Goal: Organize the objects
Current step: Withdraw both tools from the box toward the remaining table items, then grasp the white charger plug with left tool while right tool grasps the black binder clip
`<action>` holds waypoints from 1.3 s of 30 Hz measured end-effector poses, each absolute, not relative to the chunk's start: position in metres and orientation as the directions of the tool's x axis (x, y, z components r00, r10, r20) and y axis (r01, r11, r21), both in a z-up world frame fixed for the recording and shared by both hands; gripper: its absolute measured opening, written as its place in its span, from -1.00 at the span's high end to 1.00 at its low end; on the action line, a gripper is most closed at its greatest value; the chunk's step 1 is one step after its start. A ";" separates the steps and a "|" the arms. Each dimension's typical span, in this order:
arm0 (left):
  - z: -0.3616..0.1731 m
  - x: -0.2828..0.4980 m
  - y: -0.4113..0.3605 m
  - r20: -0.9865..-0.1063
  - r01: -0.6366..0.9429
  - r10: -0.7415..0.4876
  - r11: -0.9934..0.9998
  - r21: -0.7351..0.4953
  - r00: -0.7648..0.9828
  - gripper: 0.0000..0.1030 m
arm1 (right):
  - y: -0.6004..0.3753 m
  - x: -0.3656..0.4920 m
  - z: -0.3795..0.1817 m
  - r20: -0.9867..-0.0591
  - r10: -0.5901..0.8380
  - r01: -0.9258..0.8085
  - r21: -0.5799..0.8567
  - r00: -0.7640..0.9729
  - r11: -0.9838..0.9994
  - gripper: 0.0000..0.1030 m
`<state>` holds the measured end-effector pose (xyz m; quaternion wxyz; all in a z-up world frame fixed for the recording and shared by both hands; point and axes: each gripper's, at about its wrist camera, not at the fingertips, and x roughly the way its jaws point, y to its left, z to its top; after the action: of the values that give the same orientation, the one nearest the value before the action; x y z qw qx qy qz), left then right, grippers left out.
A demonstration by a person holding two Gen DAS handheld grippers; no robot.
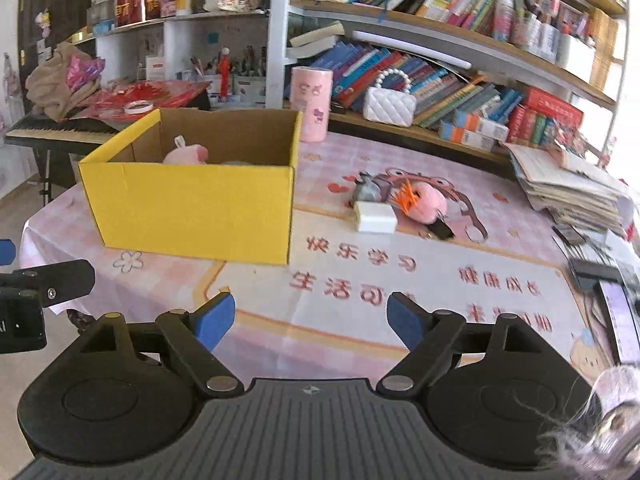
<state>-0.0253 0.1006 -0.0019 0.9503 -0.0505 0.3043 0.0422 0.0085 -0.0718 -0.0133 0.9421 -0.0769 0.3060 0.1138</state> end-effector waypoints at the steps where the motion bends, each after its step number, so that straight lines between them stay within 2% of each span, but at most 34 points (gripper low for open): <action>1: -0.003 -0.027 0.099 -0.585 -0.106 0.045 0.992 -0.072 0.810 -0.88 | -0.074 0.005 -0.014 -0.595 0.159 -0.250 -0.072 0.788 0.966 -0.60; 19: -0.007 -0.006 0.052 -0.606 0.037 -0.072 0.997 -0.071 0.792 -0.88 | -0.135 -0.008 -0.022 -0.612 0.015 -0.044 -0.033 0.791 0.999 -0.60; 28: -0.013 0.035 0.006 -0.625 0.111 -0.125 0.992 -0.061 0.770 -0.88 | -0.178 0.030 -0.025 -0.635 -0.029 0.012 -0.032 0.772 0.999 -0.60; 39: -0.025 0.093 -0.045 -0.659 0.145 -0.152 0.987 -0.066 0.737 -0.88 | -0.217 0.101 -0.034 -0.664 0.004 -0.034 -0.032 0.748 0.999 -0.52</action>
<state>0.0929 -0.0455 -0.0249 0.9318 -0.0052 0.3540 -0.0798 0.1010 -0.2165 -0.0336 0.9346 -0.0208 0.3548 0.0100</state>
